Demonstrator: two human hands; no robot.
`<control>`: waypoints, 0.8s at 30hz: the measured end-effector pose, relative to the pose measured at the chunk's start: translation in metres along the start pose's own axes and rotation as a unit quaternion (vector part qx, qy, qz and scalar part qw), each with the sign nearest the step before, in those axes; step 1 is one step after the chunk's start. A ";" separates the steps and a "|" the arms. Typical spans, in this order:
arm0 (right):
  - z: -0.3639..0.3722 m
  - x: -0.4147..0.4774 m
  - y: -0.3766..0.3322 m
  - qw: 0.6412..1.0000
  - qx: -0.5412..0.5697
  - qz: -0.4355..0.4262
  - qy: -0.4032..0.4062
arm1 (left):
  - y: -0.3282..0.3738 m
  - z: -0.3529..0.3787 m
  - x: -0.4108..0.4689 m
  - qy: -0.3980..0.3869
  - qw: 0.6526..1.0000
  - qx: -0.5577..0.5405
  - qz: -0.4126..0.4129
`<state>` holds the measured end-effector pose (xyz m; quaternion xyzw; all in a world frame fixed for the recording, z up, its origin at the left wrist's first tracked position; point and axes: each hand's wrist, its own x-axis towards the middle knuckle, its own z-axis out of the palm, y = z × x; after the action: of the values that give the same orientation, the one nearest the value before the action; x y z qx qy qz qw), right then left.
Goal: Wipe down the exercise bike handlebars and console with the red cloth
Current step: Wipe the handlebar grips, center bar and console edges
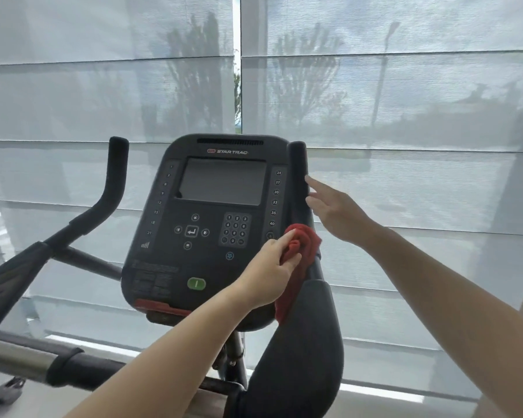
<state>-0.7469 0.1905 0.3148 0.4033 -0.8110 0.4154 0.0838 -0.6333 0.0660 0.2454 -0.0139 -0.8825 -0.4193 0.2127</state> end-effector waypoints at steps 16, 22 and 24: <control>-0.049 -0.098 0.009 0.997 0.056 0.021 0.048 | 0.069 0.008 -0.015 0.075 0.986 0.061 0.137; -0.084 -0.150 0.023 0.995 0.034 0.047 0.081 | 0.102 0.040 -0.017 0.069 0.979 0.084 0.172; -0.096 -0.171 0.029 0.994 0.029 0.058 0.093 | 0.116 0.052 -0.019 0.059 0.978 0.089 0.180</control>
<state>-0.6744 0.3711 0.2780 0.3174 -0.8096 0.4782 0.1227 -0.6111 0.1832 0.2942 -0.1291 -0.8851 -0.2943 0.3366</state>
